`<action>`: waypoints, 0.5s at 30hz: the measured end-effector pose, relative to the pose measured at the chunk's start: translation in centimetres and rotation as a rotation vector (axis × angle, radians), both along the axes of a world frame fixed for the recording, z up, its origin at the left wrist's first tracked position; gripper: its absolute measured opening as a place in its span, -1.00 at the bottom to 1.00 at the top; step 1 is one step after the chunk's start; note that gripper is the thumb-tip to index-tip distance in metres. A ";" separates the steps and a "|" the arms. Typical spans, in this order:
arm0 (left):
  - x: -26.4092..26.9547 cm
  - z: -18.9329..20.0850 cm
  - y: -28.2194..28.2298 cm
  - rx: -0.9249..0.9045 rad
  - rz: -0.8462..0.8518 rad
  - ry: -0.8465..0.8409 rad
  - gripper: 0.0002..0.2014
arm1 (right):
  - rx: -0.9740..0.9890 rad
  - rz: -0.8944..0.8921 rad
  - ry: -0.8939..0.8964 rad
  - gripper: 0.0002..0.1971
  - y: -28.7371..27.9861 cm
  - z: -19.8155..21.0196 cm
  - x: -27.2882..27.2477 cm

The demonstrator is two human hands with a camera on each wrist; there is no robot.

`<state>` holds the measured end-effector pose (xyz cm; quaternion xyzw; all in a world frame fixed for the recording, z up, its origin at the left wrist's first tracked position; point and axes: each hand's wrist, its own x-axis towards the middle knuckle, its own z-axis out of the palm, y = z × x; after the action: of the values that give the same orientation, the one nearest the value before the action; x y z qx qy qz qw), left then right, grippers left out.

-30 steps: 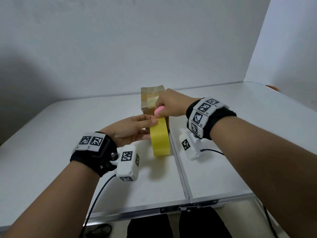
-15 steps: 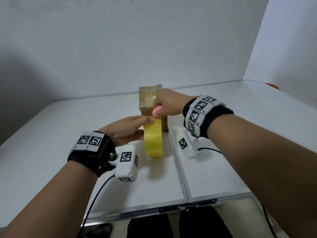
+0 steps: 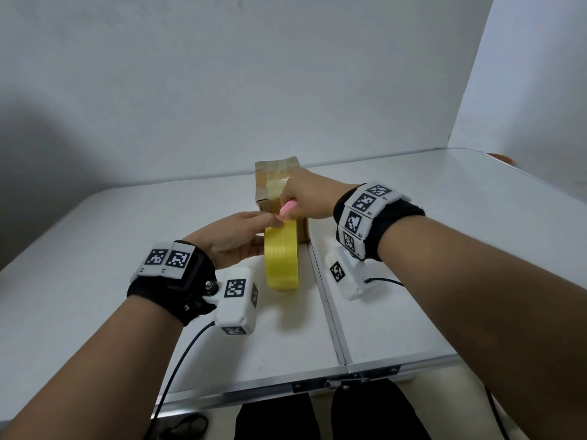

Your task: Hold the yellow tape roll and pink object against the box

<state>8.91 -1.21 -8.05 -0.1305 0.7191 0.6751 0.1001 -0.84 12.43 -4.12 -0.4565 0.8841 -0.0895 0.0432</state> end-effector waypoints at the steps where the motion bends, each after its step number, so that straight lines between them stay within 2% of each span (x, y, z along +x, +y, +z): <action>1: 0.0 0.0 0.0 0.004 0.003 0.000 -0.60 | 0.012 0.001 0.005 -0.67 0.0 0.1 0.0; 6: -0.1 -0.1 0.0 0.022 0.012 -0.020 -0.59 | 0.066 -0.004 0.061 -0.71 -0.5 0.2 0.1; 12: 0.0 0.2 -0.2 0.034 -0.004 -0.021 -0.65 | 0.139 -0.001 0.152 -0.56 -1.2 0.4 -0.1; 15: -0.1 0.3 -0.4 0.053 -0.017 -0.022 -0.75 | 0.221 -0.015 0.197 -0.73 -1.1 0.1 -0.4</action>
<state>8.82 -1.57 -7.75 -0.1293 0.7008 0.6917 0.1170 -1.19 11.33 -4.01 -0.4488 0.8920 0.0533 0.0056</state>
